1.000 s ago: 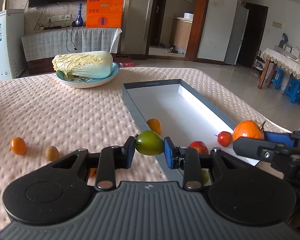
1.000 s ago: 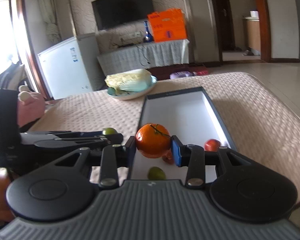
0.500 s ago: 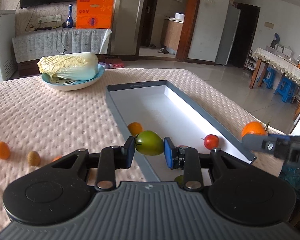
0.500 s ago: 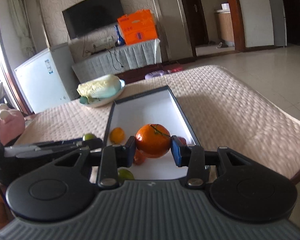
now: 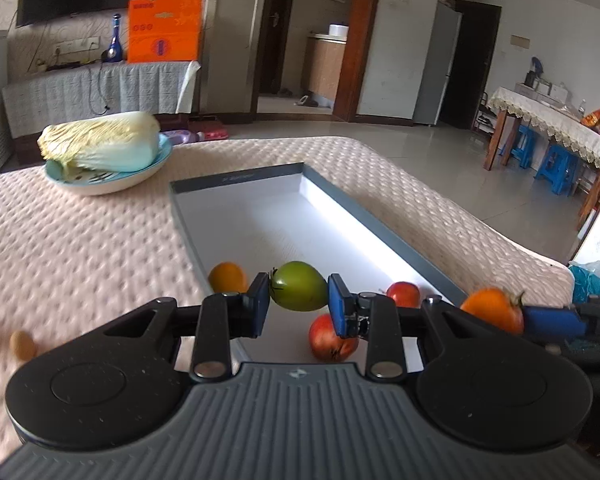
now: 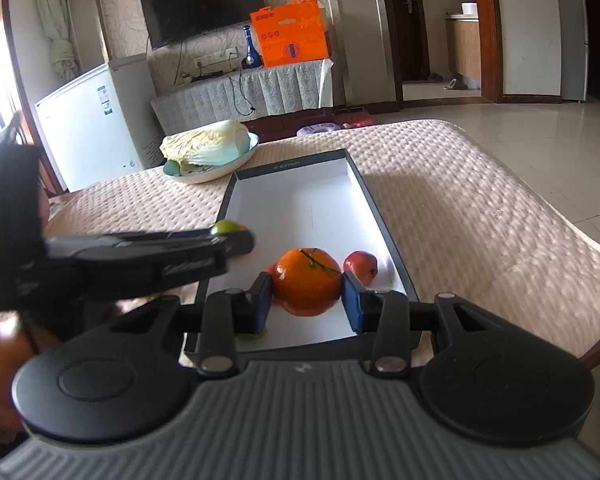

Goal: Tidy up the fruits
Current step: 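Carry the green tomato with the left tool while the right tool carries the mandarin over the box, then open the left tool over the box while the right tool releases the mandarin into it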

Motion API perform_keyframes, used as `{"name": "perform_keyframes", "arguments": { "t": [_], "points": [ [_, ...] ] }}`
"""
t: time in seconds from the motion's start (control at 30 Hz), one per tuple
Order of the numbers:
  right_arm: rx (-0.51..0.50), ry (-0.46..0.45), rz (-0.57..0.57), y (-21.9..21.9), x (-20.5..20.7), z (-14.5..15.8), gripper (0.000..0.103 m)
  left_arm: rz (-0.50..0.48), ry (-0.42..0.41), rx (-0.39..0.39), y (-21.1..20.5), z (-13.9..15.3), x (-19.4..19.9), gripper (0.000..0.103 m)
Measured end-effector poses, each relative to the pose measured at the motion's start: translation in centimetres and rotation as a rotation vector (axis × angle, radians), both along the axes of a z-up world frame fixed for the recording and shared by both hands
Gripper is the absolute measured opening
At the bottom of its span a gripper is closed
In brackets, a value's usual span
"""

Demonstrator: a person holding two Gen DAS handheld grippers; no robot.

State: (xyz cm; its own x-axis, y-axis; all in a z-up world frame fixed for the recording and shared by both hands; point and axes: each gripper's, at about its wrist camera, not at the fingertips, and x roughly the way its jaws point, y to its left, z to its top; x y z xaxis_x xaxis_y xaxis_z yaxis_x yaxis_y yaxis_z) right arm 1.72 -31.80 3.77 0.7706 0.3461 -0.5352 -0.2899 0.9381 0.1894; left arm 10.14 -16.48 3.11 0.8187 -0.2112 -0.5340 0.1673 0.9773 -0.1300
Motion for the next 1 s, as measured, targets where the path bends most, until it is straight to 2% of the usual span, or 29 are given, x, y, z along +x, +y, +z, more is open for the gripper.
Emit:
{"name": "perform_keyframes", "arguments": {
  "t": [0.6,1.0],
  "points": [
    [-0.027,0.039,0.024,1.2,1.3,-1.1,0.04,0.007,0.037,-0.021,-0.8,-1.7,5.1,0.036],
    [-0.04,0.056,0.011,2.4,2.8,-2.1,0.04,0.008,0.041,-0.02,-0.8,-1.8,4.9,0.039]
  ]
}}
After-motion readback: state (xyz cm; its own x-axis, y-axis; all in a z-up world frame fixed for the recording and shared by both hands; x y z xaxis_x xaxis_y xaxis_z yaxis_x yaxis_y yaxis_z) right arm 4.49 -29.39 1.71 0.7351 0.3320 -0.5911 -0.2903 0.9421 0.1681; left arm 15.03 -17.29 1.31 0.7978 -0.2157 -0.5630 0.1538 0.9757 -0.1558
